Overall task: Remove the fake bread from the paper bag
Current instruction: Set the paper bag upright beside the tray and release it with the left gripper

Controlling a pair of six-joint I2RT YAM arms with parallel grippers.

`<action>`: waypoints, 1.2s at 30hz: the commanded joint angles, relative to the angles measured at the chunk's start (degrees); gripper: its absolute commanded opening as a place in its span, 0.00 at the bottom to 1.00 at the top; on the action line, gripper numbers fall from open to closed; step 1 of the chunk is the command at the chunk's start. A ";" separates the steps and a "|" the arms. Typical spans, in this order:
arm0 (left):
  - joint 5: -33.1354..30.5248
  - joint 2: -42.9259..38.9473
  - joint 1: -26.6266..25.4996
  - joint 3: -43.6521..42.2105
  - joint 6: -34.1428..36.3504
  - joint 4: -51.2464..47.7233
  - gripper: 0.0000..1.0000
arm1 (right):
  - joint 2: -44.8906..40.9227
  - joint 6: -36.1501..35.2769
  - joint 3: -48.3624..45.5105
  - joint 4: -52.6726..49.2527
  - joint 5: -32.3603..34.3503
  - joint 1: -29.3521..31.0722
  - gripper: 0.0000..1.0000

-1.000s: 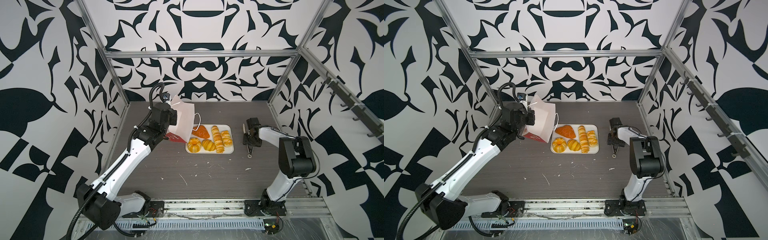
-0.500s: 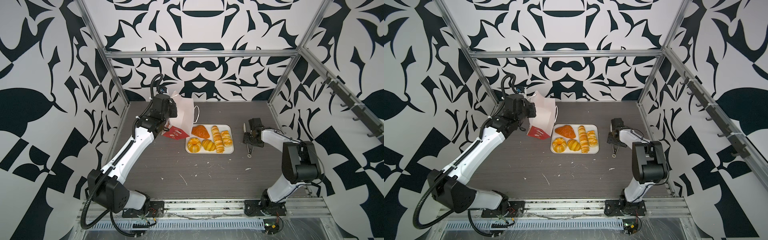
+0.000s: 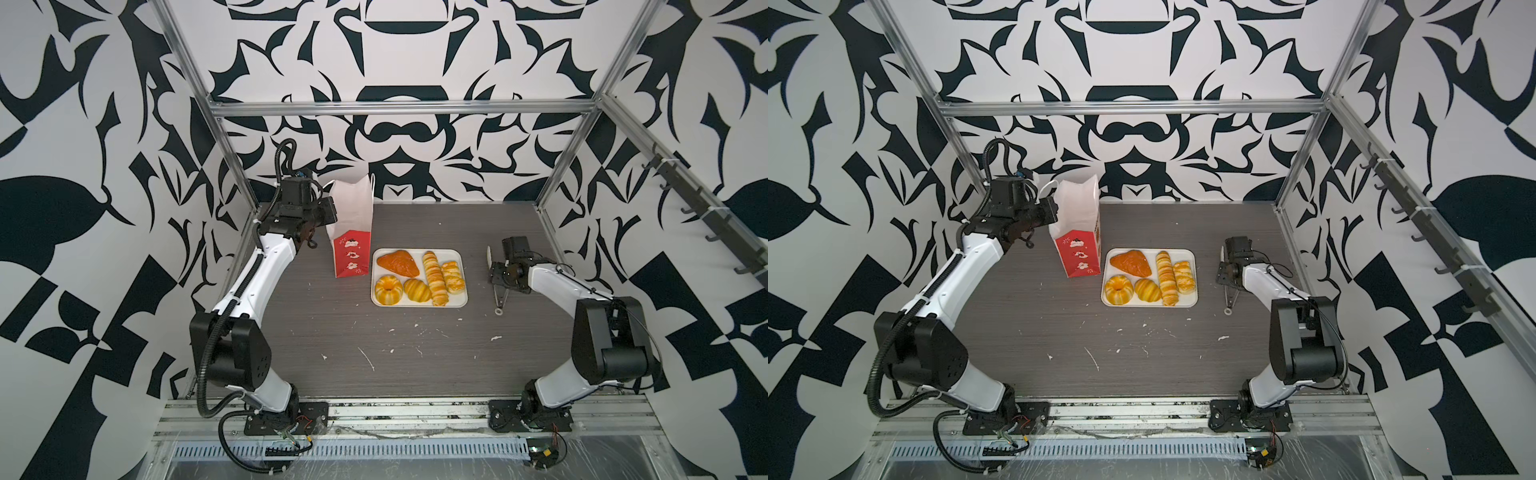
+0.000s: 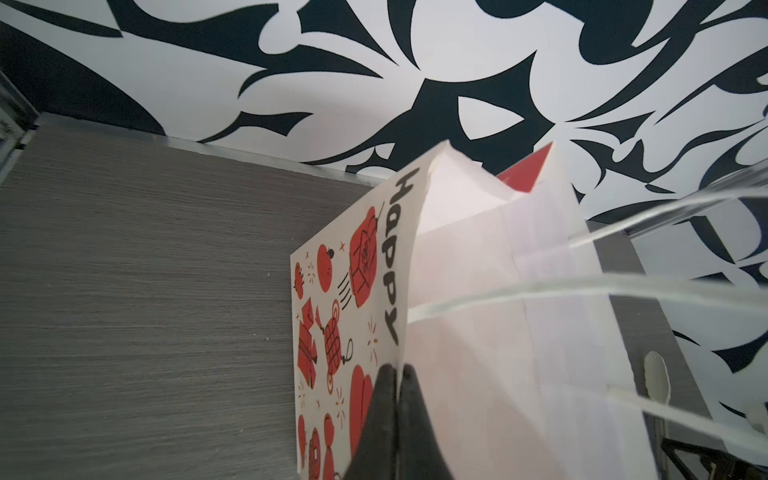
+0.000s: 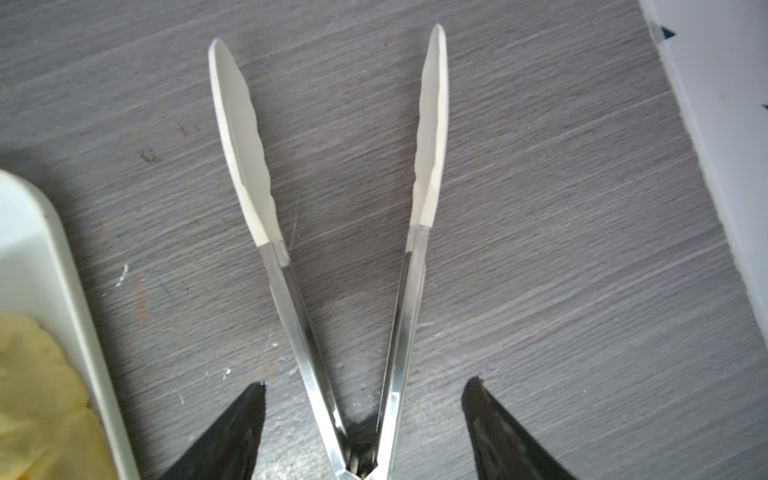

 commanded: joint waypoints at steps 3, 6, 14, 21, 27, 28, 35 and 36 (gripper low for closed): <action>5.79 1.55 1.20 2.46 -0.03 -0.82 0.00 | -1.73 0.91 -0.98 0.73 -0.11 -0.10 0.78; 5.76 1.91 2.06 2.44 0.18 -0.80 0.00 | -2.01 0.75 -0.85 0.68 -2.31 -0.07 0.78; 5.26 1.78 3.01 3.29 0.28 -1.02 0.30 | -1.27 0.61 -0.45 0.69 -3.00 -0.10 0.78; 5.37 1.20 3.80 4.10 -0.41 -1.35 0.67 | -0.66 0.77 -0.54 0.89 -3.28 -0.07 0.78; 6.27 -1.74 4.06 4.27 -0.74 -1.50 1.00 | -1.44 0.62 -0.71 1.38 -2.78 -0.09 0.78; 6.19 -2.64 4.06 4.27 -0.62 -1.61 0.99 | -1.64 0.67 -0.80 1.46 -2.70 -0.11 0.78; 6.32 -12.47 4.93 3.49 0.77 -1.84 0.99 | -2.28 0.48 -0.98 2.00 -2.21 -0.08 0.78; 6.55 -14.26 5.18 3.27 1.08 -1.89 0.99 | -2.24 0.52 -0.98 2.00 -2.22 -0.07 0.78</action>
